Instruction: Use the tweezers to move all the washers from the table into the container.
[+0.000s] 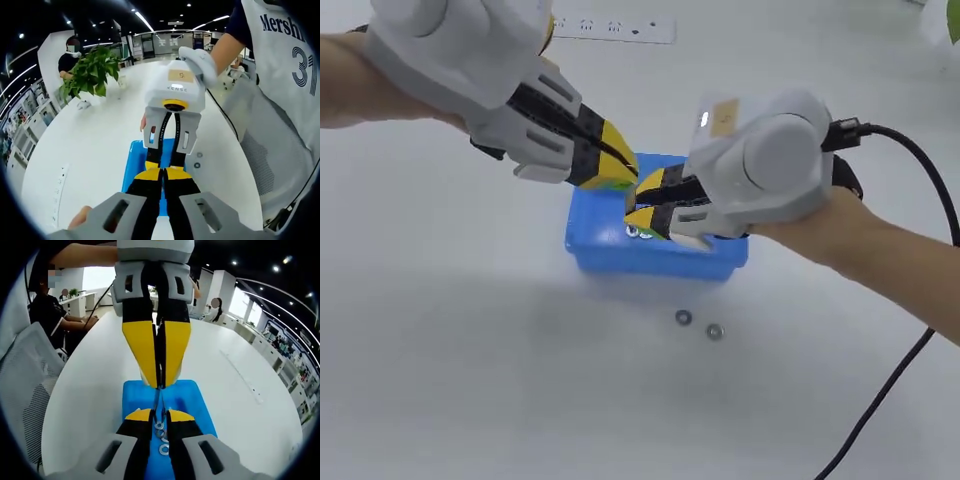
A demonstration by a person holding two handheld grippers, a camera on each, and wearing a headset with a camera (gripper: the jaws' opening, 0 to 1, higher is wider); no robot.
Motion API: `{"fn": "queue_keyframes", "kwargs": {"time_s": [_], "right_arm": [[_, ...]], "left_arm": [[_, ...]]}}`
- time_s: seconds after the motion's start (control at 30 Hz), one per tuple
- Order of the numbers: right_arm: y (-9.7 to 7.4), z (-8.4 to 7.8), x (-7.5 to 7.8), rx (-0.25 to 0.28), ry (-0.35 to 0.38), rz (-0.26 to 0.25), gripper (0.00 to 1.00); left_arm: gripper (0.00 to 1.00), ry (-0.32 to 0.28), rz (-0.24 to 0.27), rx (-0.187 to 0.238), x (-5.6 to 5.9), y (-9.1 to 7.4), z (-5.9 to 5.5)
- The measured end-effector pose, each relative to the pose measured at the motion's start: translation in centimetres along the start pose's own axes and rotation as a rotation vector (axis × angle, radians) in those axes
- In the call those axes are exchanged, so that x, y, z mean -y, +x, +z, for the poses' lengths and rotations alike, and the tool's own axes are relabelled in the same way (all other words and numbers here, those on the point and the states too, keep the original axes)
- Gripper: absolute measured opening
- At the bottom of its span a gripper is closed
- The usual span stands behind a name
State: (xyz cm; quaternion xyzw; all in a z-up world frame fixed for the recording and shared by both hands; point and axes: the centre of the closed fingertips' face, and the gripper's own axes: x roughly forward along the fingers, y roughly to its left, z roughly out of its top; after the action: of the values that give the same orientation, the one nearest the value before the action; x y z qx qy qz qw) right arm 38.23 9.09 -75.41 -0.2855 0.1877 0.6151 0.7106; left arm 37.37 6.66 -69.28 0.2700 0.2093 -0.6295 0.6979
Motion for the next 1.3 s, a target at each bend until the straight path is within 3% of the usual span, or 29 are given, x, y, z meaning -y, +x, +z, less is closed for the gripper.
{"fn": "queue_keyframes", "kwargs": {"time_s": [0.37,0.53,0.73,0.87,1.3], "right_arm": [[-2.1,1.4,-0.4,0.037,-0.027,-0.027,0.12],[-3.5,2.3,-0.6,0.064,-0.033,-0.046,0.12],[-5.2,2.9,-1.3,0.08,-0.049,-0.068,0.12],[-6.1,2.5,-1.7,0.074,-0.064,-0.082,0.12],[-8.2,0.3,-3.8,0.046,-0.051,-0.082,0.12]], "left_arm": [[0.05,0.06,0.011,0.005,1.4,-1.4,2.9],[0.05,0.084,0.017,0.005,1.3,-1.9,3.8],[0.05,0.112,0.022,0.015,2.6,-2.3,5.6],[0.05,0.108,0.027,0.025,2.6,-1.8,5.9],[0.05,0.125,-0.012,0.044,5.5,0.3,7.5]]}}
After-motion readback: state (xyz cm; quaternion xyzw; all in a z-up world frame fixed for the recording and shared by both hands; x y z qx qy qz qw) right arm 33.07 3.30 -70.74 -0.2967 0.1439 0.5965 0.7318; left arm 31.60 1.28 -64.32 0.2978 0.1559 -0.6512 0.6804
